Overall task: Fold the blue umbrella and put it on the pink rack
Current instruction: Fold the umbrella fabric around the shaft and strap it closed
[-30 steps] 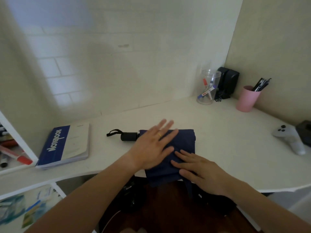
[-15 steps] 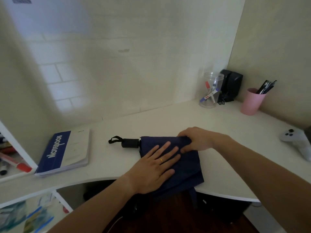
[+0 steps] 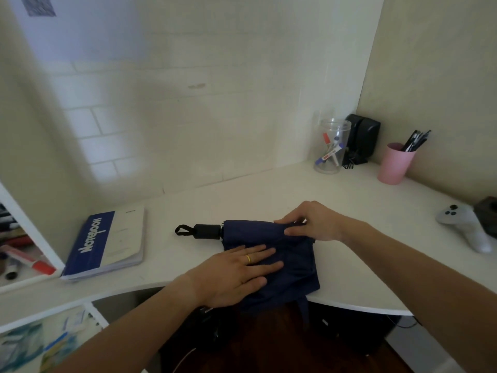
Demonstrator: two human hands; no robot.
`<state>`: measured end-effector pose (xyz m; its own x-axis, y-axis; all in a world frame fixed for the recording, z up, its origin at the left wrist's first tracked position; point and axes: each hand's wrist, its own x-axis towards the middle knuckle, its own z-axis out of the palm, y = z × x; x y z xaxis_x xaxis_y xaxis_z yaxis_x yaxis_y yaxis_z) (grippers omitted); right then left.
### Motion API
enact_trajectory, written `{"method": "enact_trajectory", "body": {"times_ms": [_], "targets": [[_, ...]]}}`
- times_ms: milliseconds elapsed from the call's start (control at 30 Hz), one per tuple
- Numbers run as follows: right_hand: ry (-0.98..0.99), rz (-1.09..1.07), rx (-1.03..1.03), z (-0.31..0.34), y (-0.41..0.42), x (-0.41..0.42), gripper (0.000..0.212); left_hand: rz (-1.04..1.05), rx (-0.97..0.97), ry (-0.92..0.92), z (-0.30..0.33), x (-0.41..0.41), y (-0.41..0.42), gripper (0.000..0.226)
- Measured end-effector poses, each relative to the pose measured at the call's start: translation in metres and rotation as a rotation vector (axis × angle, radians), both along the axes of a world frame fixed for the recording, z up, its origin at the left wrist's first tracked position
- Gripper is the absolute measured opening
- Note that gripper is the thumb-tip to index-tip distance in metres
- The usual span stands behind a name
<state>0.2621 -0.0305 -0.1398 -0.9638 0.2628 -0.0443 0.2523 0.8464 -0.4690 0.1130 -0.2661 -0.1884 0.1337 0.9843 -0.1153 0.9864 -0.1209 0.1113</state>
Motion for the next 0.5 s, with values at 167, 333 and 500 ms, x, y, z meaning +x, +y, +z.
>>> {"method": "enact_trajectory", "body": {"times_ms": [167, 333, 500], "targets": [[0.195, 0.061, 0.212, -0.023, -0.007, 0.010, 0.036, 0.005, -0.014, -0.068, 0.024, 0.002, -0.015, 0.052], [0.361, 0.112, 0.472, -0.041, -0.017, 0.020, 0.036, 0.160, 0.483, -0.120, 0.042, -0.003, 0.002, 0.032], [0.292, 0.038, 0.333, -0.035, -0.016, 0.021, 0.041, 0.277, 0.182, -0.075, 0.023, -0.029, 0.032, 0.061]]}}
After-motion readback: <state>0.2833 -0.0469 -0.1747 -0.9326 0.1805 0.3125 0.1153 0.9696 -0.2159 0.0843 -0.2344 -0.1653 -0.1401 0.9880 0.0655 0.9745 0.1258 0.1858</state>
